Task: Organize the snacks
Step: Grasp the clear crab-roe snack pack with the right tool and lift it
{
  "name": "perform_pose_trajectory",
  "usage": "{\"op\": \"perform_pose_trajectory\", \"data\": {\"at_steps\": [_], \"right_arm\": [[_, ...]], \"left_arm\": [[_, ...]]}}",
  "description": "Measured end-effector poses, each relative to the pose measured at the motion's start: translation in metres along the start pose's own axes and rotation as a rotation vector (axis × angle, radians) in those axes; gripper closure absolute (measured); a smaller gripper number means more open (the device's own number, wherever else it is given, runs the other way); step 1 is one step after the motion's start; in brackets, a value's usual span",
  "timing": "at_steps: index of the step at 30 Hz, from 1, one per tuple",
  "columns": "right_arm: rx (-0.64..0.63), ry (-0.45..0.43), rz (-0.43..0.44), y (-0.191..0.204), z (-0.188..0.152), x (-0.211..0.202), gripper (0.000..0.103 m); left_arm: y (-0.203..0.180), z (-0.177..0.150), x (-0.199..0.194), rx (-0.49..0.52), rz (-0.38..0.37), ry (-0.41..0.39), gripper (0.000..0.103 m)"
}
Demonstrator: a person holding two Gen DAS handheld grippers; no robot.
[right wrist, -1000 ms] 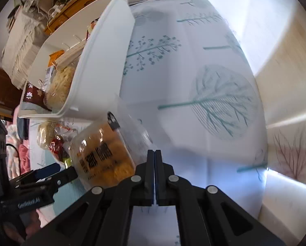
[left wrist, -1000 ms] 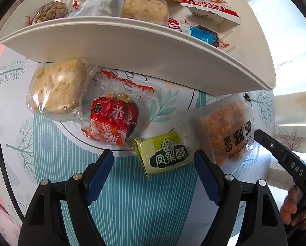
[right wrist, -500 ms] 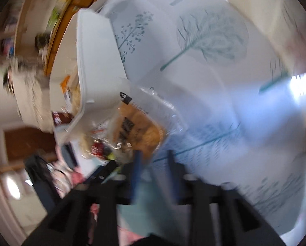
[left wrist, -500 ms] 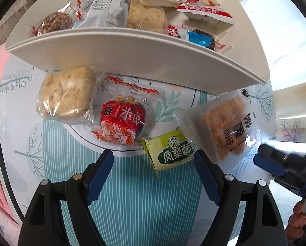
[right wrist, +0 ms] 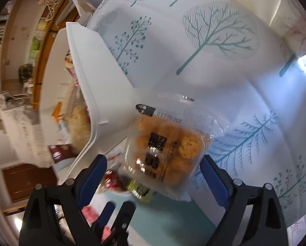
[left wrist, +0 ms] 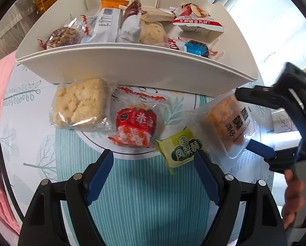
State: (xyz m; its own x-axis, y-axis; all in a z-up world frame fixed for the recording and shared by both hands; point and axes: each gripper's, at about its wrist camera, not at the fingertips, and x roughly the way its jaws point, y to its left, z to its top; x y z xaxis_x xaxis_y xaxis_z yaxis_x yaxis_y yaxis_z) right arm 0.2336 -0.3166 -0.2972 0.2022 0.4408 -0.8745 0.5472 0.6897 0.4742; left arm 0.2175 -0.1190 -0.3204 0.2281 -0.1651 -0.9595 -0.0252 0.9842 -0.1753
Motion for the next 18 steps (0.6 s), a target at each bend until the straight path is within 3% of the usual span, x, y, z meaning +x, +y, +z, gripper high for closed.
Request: {"op": "perform_pose_trajectory", "data": {"at_steps": [7,18], "right_arm": [[-0.002,-0.051,-0.164,0.014,0.004,0.025,0.01],[-0.08,-0.11,-0.229,0.033,0.006,0.033,0.016]], "left_arm": [[0.011,-0.009,-0.008,-0.005,-0.008,-0.015,0.023],[0.002,-0.011,0.002,0.02,-0.018,0.006,0.023]]}}
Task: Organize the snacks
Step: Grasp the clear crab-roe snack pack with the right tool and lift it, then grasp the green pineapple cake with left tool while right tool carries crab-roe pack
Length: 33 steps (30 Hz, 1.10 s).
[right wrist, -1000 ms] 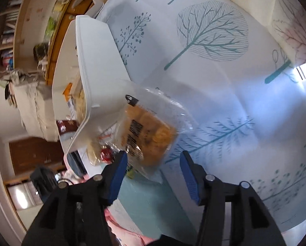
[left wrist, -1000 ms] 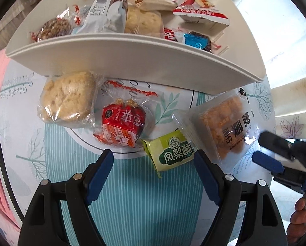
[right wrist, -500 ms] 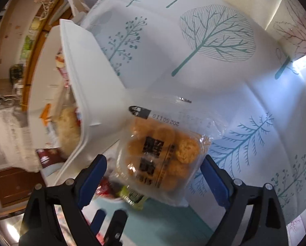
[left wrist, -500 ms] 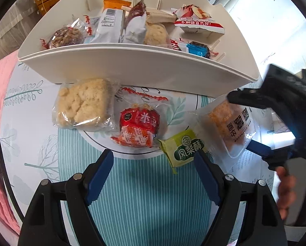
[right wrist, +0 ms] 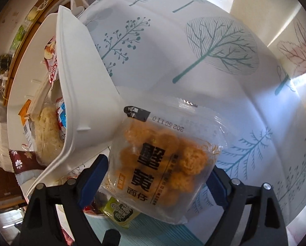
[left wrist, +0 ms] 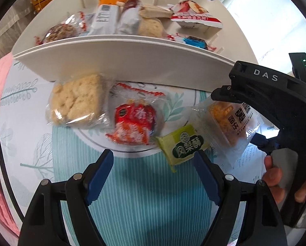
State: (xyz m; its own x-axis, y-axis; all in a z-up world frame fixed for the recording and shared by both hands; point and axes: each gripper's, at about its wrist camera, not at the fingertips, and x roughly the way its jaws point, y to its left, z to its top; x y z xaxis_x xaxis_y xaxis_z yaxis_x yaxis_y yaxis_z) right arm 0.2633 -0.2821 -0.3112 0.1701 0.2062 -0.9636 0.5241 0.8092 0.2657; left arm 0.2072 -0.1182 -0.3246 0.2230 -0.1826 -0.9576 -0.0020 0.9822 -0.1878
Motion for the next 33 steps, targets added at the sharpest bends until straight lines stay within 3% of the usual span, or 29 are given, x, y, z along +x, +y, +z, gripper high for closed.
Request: {"op": "perform_pose_trajectory", "data": {"at_steps": [10,16,22,28,33], "right_arm": [[0.133,-0.007,-0.06,-0.038,0.018,-0.016,0.018],[0.245,0.019,-0.072,-0.074,0.02,-0.026,0.018],[0.316,0.053,-0.074,-0.102,0.018,-0.032,0.019],[0.325,0.105,-0.068,-0.097,0.03,-0.026,0.019],[0.282,0.138,-0.061,-0.084,0.017,-0.02,0.019]], "left_arm": [[-0.03,0.01,0.024,0.0,-0.033,0.072,0.023],[-0.048,0.016,0.04,-0.011,0.024,0.138,0.023],[-0.056,0.025,0.047,-0.037,0.069,0.15,0.023],[-0.055,0.029,0.045,-0.064,0.114,0.137,0.048],[-0.037,0.02,0.036,-0.11,0.069,0.151,0.053]]}}
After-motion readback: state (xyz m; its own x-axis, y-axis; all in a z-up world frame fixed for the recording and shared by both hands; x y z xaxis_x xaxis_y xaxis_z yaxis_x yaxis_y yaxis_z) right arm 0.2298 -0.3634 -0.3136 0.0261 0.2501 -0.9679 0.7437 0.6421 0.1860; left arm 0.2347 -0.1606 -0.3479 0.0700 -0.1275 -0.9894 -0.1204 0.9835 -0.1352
